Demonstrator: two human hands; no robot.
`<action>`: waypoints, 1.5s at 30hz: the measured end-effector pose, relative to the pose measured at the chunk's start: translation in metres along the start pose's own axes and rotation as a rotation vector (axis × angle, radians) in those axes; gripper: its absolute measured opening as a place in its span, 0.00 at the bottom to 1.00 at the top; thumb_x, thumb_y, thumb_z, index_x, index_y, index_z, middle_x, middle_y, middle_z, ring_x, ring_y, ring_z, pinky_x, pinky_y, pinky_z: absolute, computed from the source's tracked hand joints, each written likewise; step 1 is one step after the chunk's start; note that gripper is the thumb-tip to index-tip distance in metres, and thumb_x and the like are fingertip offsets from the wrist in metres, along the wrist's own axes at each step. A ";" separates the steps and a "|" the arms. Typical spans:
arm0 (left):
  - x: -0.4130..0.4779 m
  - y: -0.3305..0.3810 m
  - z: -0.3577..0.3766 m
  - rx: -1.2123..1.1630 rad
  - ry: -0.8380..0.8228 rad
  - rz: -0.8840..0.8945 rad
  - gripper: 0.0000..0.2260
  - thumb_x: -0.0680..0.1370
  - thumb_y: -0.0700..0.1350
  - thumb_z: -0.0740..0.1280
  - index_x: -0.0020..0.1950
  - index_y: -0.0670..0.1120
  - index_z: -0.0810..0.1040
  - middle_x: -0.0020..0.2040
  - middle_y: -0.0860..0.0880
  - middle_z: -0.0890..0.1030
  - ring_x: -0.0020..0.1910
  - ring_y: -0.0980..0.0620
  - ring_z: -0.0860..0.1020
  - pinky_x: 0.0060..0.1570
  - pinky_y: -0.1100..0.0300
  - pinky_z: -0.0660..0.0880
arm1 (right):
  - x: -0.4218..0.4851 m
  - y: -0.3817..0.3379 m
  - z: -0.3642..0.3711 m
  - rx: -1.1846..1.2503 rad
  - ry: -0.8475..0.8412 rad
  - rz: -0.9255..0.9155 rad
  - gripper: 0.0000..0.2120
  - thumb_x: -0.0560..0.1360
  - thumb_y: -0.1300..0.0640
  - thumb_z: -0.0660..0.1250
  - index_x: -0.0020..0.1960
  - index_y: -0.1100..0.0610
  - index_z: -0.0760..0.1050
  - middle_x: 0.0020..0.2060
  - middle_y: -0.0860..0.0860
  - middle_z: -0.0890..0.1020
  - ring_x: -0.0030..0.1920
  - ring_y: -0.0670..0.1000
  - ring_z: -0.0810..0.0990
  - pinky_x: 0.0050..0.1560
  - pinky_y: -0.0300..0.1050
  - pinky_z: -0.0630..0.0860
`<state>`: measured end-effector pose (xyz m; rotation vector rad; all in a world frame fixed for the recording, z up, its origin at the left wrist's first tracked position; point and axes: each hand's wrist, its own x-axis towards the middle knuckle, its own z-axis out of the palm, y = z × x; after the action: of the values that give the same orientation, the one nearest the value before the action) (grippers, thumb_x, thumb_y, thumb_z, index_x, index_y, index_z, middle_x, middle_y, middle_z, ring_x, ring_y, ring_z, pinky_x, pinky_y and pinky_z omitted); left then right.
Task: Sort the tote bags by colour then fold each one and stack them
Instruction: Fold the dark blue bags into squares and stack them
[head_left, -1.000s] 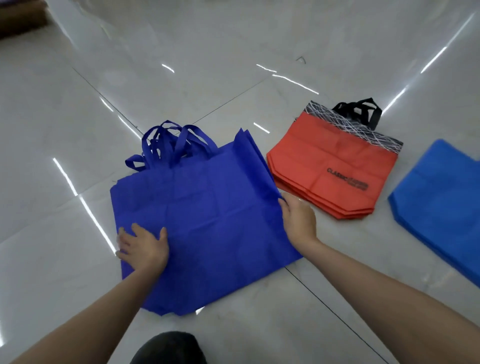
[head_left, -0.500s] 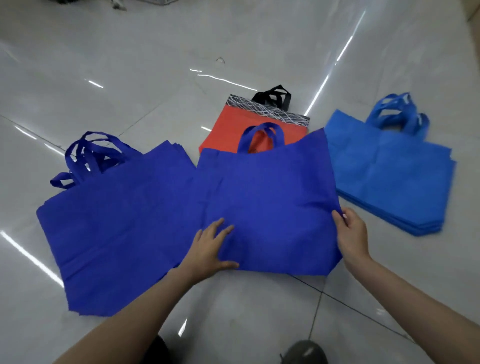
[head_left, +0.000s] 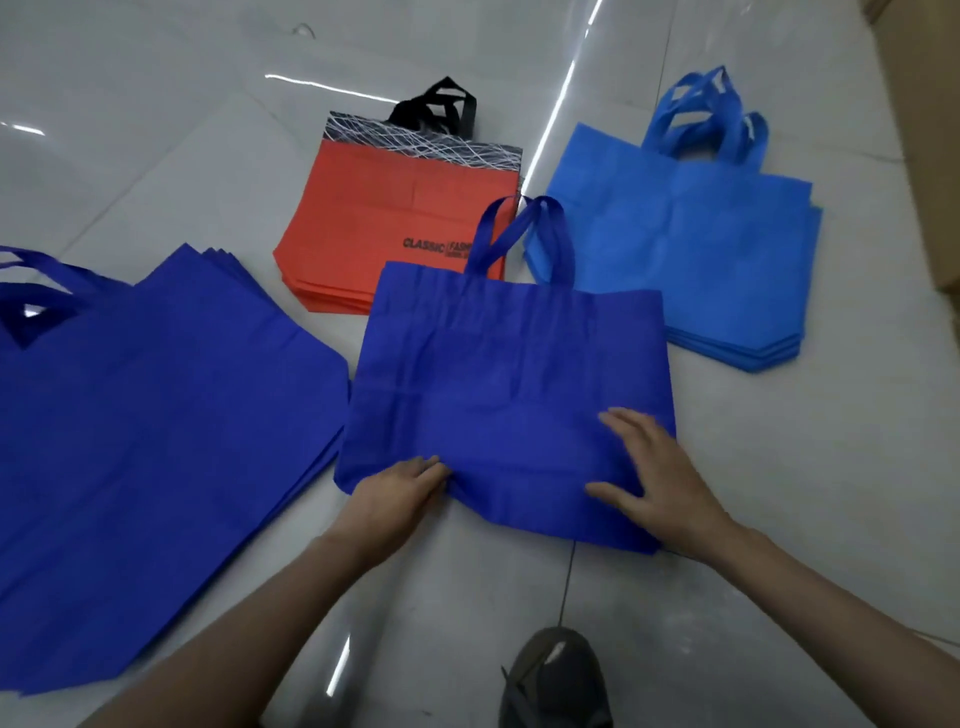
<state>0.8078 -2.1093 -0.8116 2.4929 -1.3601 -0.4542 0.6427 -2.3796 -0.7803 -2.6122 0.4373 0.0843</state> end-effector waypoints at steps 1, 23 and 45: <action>0.002 0.000 -0.006 -0.012 -0.025 -0.008 0.19 0.75 0.61 0.40 0.55 0.57 0.64 0.51 0.49 0.80 0.48 0.46 0.79 0.41 0.55 0.76 | -0.001 -0.014 -0.002 -0.016 -0.183 -0.128 0.43 0.68 0.26 0.56 0.76 0.48 0.55 0.71 0.42 0.60 0.70 0.42 0.58 0.71 0.38 0.49; 0.013 -0.027 -0.051 -0.771 0.184 -0.516 0.11 0.80 0.51 0.58 0.50 0.47 0.76 0.51 0.43 0.80 0.50 0.44 0.78 0.48 0.49 0.75 | 0.000 0.031 -0.082 0.824 0.104 0.357 0.05 0.74 0.61 0.68 0.48 0.55 0.80 0.40 0.46 0.85 0.41 0.44 0.82 0.39 0.33 0.76; 0.037 -0.010 -0.005 0.045 0.406 -0.614 0.18 0.72 0.35 0.67 0.61 0.38 0.69 0.58 0.38 0.73 0.51 0.38 0.74 0.47 0.45 0.70 | 0.062 -0.006 0.024 -0.160 0.509 0.540 0.20 0.76 0.56 0.65 0.65 0.60 0.67 0.64 0.60 0.71 0.62 0.60 0.71 0.60 0.56 0.69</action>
<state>0.8365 -2.1354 -0.8161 2.8037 -0.4493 -0.0140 0.7043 -2.3810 -0.8076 -2.5734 1.3538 -0.3903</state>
